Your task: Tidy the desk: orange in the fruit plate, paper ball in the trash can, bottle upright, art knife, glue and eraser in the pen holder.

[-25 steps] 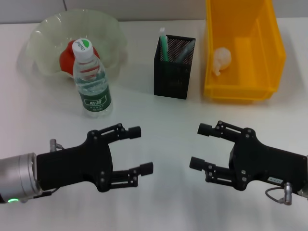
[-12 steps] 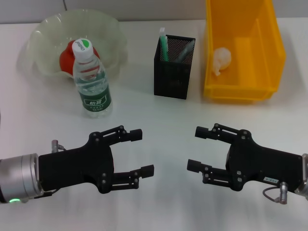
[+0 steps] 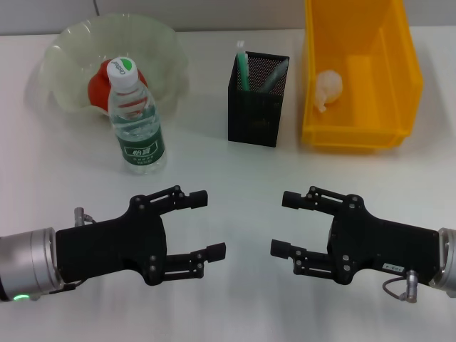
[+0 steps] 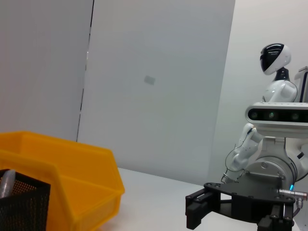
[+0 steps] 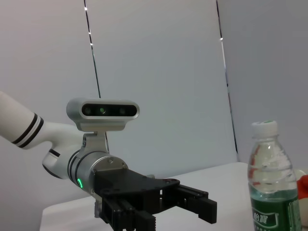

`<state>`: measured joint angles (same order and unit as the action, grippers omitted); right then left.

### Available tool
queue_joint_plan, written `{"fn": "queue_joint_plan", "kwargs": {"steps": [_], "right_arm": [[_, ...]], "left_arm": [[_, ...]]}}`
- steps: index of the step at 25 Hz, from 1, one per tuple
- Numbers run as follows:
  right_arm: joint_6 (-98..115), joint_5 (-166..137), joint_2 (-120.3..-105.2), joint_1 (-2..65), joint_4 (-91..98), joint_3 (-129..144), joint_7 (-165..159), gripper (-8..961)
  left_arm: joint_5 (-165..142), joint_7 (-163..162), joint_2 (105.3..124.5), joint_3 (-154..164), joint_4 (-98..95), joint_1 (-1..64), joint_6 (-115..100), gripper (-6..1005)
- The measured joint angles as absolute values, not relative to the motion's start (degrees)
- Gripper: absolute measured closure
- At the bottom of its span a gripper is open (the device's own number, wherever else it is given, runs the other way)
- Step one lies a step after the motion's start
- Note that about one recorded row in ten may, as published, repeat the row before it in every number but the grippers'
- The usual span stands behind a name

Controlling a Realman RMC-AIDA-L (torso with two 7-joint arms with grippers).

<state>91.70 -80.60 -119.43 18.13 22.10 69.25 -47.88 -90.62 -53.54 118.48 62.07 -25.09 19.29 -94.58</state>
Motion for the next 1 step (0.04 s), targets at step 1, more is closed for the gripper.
{"fn": "queue_joint_plan", "kwargs": {"steps": [1], "right_arm": [[91.65,-80.60,-119.44,18.13,22.08,69.26,-47.88,212]], "left_arm": [[-90.62,-53.53,118.48,62.02,-25.10,19.26,-94.57,166]]}}
